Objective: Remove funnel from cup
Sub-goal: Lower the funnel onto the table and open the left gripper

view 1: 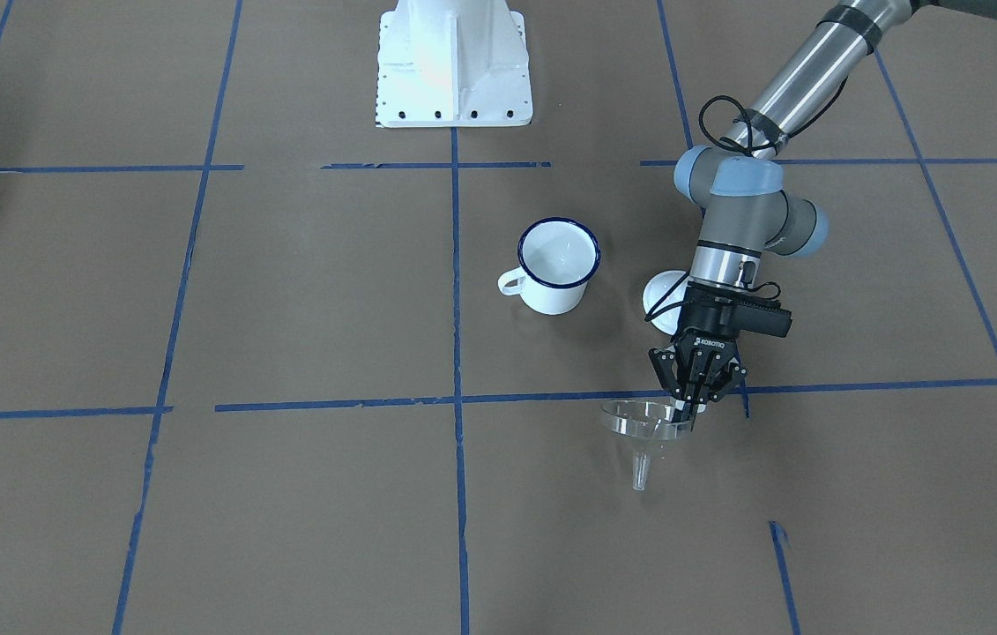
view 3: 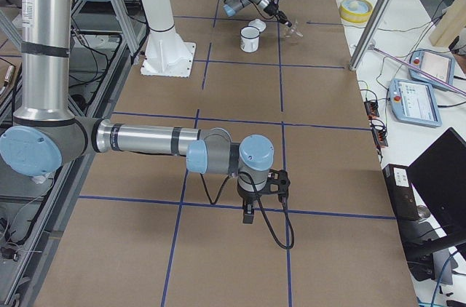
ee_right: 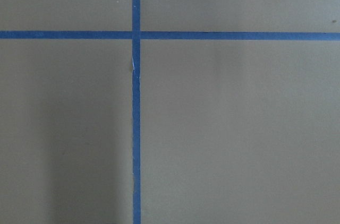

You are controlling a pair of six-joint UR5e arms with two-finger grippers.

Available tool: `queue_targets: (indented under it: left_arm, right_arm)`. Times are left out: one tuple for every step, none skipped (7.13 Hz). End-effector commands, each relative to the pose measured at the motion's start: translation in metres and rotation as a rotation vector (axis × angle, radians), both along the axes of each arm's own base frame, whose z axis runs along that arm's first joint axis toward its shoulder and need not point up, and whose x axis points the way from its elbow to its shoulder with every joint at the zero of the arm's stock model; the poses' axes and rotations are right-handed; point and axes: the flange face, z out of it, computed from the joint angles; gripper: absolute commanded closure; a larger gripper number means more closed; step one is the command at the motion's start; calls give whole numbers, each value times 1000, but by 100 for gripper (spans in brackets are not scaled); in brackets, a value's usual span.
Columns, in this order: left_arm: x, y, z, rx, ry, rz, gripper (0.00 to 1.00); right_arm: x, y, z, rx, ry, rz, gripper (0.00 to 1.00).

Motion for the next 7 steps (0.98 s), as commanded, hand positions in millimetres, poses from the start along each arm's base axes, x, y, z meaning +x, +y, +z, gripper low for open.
queue_targets:
  left_arm:
    - [0, -5, 16, -19, -25, -9, 100]
    - [0, -5, 16, -18, -27, -9, 100]
    - [0, -6, 14, -18, -23, -8, 95]
    - [1, -6, 14, -17, -26, -7, 2]
    - [0, -6, 14, -15, -27, -8, 0]
    - [-2, -7, 13, -15, -22, -9, 0]
    - [-4, -8, 10, -11, -16, -7, 0]
  right_arm:
    - [0, 0, 0, 0, 0, 0, 0]
    - [0, 0, 0, 0, 0, 0, 0]
    - [0, 0, 0, 0, 0, 0, 0]
    - [0, -1, -1, 2, 0, 0, 0]
    - [0, 0, 0, 0, 0, 0, 0]
    - [0, -1, -1, 2, 0, 0, 0]
    - [0, 0, 0, 0, 0, 0, 0]
